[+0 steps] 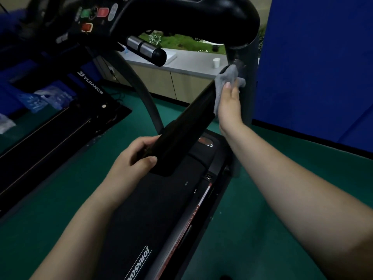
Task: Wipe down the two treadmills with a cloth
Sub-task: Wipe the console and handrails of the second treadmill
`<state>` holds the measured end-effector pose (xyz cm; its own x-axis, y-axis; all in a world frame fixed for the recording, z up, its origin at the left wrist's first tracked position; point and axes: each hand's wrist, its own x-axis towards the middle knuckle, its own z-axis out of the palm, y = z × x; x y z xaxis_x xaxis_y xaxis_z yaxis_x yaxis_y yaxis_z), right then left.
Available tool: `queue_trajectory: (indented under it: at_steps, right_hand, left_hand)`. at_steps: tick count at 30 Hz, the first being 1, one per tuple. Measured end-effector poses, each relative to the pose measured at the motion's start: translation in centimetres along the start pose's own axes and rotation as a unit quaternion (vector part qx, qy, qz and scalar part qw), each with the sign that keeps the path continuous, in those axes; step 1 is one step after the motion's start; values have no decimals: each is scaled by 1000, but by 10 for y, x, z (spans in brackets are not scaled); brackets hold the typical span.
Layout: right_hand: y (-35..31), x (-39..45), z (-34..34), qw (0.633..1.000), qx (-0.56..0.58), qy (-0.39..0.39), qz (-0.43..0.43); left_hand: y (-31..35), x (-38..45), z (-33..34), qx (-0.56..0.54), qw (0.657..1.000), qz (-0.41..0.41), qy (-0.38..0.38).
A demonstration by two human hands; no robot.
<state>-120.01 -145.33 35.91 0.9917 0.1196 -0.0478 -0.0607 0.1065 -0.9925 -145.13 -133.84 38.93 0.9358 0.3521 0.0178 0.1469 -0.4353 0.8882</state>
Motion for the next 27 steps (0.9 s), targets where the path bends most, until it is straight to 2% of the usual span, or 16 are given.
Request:
queue_trajectory:
  at_steps: [4, 7, 9, 15, 19, 22, 24, 26, 27]
  right_hand:
    - [14, -44, 14, 996, 31, 16, 85]
    - [35, -115, 20, 989, 103, -43, 101]
    - [40, -132, 20, 981, 142, -72, 109]
    - [11, -70, 16, 965, 179, 48, 183]
    - [11, -85, 22, 968, 162, 59, 182]
    - [25, -139, 27, 963, 134, 15, 232]
    - [26, -172, 26, 979, 89, -19, 183]
    - [18, -193, 18, 995, -50, -18, 84]
    - [11, -198, 14, 991, -129, 11, 28]
  left_hand:
    - [0, 1, 0, -1, 1000, -3, 0]
    - [0, 0, 3, 0, 1000, -3, 3]
    - [0, 0, 3, 3, 1000, -1, 5]
    - [0, 3, -6, 21, 999, 23, -26]
    - [-2, 5, -8, 16, 998, 42, -31]
    - [-2, 5, -9, 11, 997, 57, -47]
    - [-8, 9, -14, 6, 996, 61, -69]
    - [-13, 14, -20, 13, 994, 68, -87]
    - [-15, 15, -23, 8, 994, 74, -77]
